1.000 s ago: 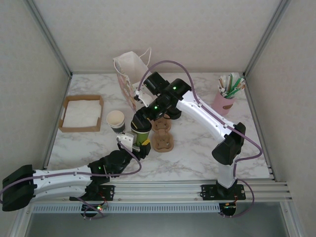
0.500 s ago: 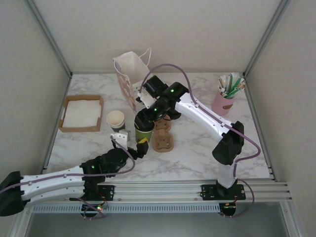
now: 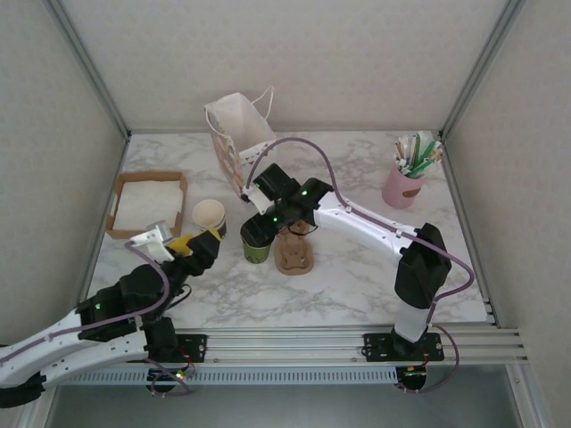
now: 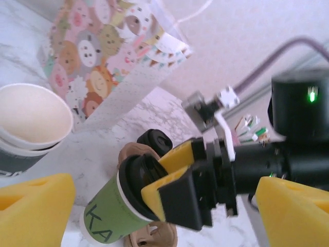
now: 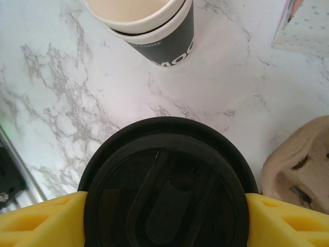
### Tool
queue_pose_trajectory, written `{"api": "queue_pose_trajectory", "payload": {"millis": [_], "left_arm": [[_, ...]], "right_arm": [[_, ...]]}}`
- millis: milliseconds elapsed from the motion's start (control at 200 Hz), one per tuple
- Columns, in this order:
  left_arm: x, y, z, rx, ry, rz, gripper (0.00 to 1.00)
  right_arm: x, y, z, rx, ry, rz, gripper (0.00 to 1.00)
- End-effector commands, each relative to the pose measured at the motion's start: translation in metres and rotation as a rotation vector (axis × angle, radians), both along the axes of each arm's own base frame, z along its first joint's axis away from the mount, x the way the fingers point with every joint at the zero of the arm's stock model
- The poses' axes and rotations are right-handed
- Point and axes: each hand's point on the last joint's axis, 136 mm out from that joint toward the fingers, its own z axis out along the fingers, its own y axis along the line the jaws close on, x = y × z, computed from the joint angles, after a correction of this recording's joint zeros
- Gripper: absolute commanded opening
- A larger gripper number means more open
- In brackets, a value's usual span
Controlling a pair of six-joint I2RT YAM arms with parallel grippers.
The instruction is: Pack the takeout coffee
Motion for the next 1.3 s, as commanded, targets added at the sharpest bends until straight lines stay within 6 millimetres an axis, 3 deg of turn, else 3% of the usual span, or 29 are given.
{"api": "queue_pose_trajectory", "payload": {"millis": [0,386,731,856,1297], "left_arm": [[-0.003,0.032,-0.004,-0.017,0.057,0.119,0.90],[-0.006,0.045,-0.011,-0.052,0.072,0.158,0.91],[-0.002,0.037,-0.016,-0.022,0.088,0.160,0.92],[0.001,0.030,-0.017,-0.003,0.098,0.152,0.92],[0.005,0.022,-0.013,0.024,0.103,0.151,0.94]], "right_arm": [[0.005,0.012,0.012,0.038,-0.154,0.019,0.74],[-0.032,0.031,-0.036,-0.058,-0.224,0.123,0.74],[-0.046,0.024,-0.081,-0.177,-0.190,0.159,0.73],[-0.045,0.024,-0.074,-0.175,-0.198,0.157,0.78],[-0.039,0.035,-0.006,-0.064,-0.261,0.122,0.91]]}}
